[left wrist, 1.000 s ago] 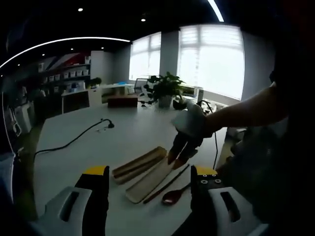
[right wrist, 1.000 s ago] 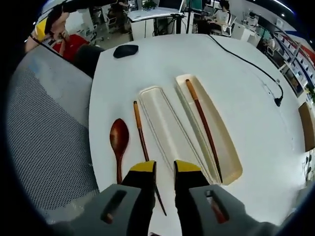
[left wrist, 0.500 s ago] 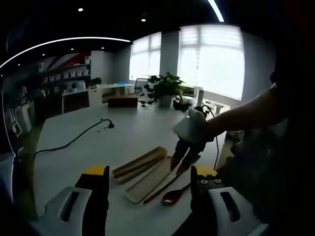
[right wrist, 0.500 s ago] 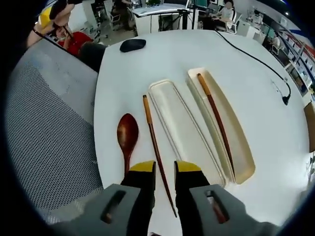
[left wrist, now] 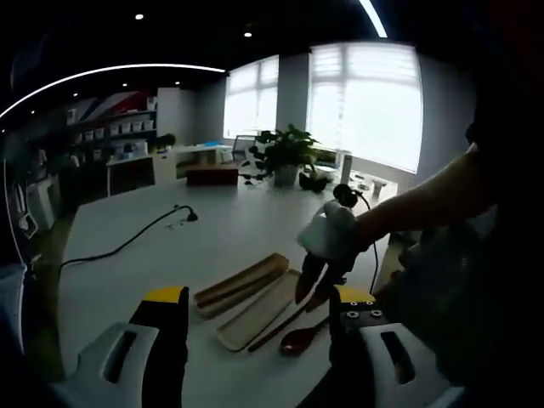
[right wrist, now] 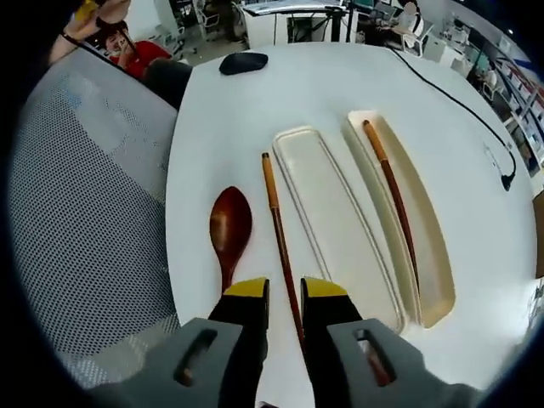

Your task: Arrange the utensils inside the cutlery case until each visible utensil rests in its matching compartment.

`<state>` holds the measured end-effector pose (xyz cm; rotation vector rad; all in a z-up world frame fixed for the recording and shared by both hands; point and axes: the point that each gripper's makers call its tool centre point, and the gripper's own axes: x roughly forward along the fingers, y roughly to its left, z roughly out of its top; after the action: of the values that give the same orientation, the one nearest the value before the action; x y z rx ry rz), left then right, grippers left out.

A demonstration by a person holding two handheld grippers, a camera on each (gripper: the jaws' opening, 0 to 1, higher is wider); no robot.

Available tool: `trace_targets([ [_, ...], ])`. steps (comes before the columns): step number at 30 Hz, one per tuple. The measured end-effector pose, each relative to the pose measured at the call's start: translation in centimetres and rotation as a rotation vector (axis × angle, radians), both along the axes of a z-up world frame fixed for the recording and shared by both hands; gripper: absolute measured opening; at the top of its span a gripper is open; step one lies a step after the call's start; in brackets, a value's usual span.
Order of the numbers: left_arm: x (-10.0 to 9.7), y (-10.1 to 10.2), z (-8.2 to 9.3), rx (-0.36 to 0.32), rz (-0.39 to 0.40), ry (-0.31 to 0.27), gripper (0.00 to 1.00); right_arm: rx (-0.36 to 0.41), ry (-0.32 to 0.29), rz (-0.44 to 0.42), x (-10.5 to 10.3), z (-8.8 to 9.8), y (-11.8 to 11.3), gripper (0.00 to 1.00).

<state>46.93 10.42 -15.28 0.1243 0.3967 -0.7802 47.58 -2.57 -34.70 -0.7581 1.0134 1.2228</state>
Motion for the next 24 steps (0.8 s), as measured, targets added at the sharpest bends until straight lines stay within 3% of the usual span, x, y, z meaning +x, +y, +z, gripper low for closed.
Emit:
trace_targets([
  [24,-0.1,-0.1,0.0,-0.002,-0.007,0.002,0.69,-0.093,-0.009,0.091,0.3,-1.4,0.7,0.1],
])
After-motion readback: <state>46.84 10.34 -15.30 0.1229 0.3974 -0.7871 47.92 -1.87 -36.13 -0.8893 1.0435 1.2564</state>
